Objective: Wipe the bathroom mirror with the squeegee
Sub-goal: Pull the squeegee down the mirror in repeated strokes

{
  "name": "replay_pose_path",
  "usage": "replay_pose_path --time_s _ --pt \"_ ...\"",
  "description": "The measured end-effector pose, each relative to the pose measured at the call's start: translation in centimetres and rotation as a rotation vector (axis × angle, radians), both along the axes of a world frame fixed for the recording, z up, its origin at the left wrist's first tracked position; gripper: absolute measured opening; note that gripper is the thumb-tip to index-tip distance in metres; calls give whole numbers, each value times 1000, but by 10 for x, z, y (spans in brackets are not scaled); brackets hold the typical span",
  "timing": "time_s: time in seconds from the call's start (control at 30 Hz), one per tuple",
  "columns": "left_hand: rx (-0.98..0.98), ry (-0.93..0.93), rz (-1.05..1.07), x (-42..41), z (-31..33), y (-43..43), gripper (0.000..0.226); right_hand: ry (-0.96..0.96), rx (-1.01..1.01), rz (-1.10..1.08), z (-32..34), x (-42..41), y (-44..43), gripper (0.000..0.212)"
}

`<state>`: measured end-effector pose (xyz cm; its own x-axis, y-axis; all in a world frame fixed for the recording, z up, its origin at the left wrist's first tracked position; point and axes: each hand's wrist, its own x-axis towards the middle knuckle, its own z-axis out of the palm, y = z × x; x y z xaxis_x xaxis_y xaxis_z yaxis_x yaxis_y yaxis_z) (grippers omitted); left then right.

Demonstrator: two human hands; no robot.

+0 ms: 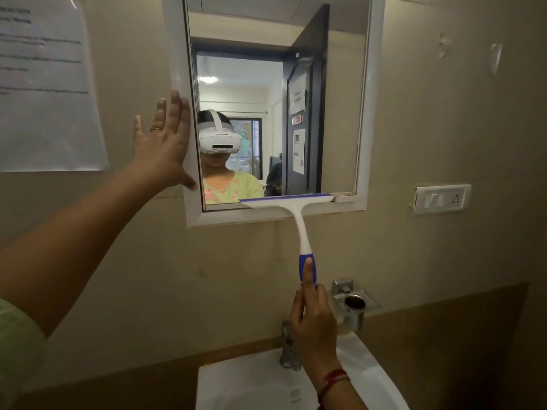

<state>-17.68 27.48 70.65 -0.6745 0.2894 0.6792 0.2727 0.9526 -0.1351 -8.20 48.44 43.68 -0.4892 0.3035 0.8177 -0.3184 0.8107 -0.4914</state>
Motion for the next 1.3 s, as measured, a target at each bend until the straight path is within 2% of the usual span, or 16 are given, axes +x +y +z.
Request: replay_pose_path --time_s 0.13,0.27,0.4,0.53,0.73,1.03,1.3 --pt "-8 -10 -1 4 0 0 149 61 3 -3 17 8 4 63" --pt "-7 -32 15 7 1 1 149 241 4 39 65 8 11 51" --pt "-9 -47 32 6 -2 1 149 380 53 94 146 -5 29 51" --pt "-15 -55 38 4 -2 1 151 509 52 40 245 -28 45 49" --pt "-2 -64 43 1 0 0 153 586 63 -4 347 -55 59 49" --pt "-11 -55 57 1 3 0 153 555 38 -29 383 -77 81 47" --pt "-7 -57 42 1 4 0 152 553 91 -69 376 -83 91 50"
